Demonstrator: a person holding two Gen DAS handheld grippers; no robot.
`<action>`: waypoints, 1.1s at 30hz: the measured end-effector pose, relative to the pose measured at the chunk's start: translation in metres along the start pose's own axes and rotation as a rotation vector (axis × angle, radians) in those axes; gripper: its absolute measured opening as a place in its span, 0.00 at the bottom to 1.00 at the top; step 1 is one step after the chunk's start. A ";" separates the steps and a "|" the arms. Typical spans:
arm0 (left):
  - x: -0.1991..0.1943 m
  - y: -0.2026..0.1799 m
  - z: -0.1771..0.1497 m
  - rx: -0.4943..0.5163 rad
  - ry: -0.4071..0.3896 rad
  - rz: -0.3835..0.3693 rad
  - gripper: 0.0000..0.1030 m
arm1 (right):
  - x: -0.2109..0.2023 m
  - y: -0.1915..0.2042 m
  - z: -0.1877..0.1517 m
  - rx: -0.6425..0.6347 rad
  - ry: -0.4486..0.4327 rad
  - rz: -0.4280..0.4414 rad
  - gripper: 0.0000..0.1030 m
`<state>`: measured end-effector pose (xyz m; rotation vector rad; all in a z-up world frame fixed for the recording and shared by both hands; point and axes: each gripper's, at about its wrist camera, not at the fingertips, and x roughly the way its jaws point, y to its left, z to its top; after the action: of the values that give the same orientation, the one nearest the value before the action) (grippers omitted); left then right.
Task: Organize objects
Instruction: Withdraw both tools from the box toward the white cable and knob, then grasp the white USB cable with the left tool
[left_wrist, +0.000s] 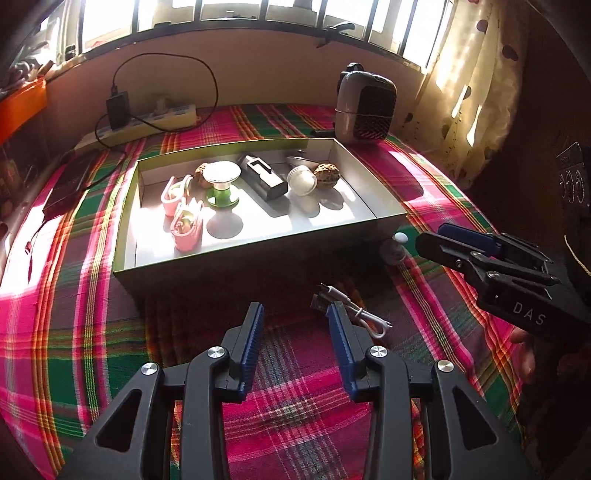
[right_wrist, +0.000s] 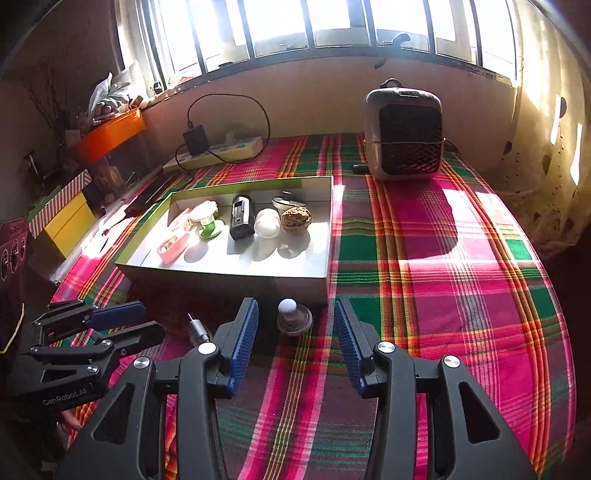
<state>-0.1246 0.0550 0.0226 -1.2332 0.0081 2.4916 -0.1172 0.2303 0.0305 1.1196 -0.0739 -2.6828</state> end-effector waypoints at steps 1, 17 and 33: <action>0.002 -0.001 0.000 0.000 0.005 -0.001 0.34 | 0.001 -0.002 -0.004 -0.001 0.006 -0.008 0.43; 0.029 -0.018 0.010 -0.065 0.064 0.027 0.35 | 0.008 -0.022 -0.019 0.038 0.046 -0.034 0.43; 0.038 -0.036 0.013 0.012 0.072 0.070 0.35 | 0.011 -0.024 -0.017 0.042 0.045 -0.021 0.43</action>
<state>-0.1445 0.1027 0.0072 -1.3393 0.0853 2.5003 -0.1169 0.2519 0.0079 1.1992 -0.1110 -2.6849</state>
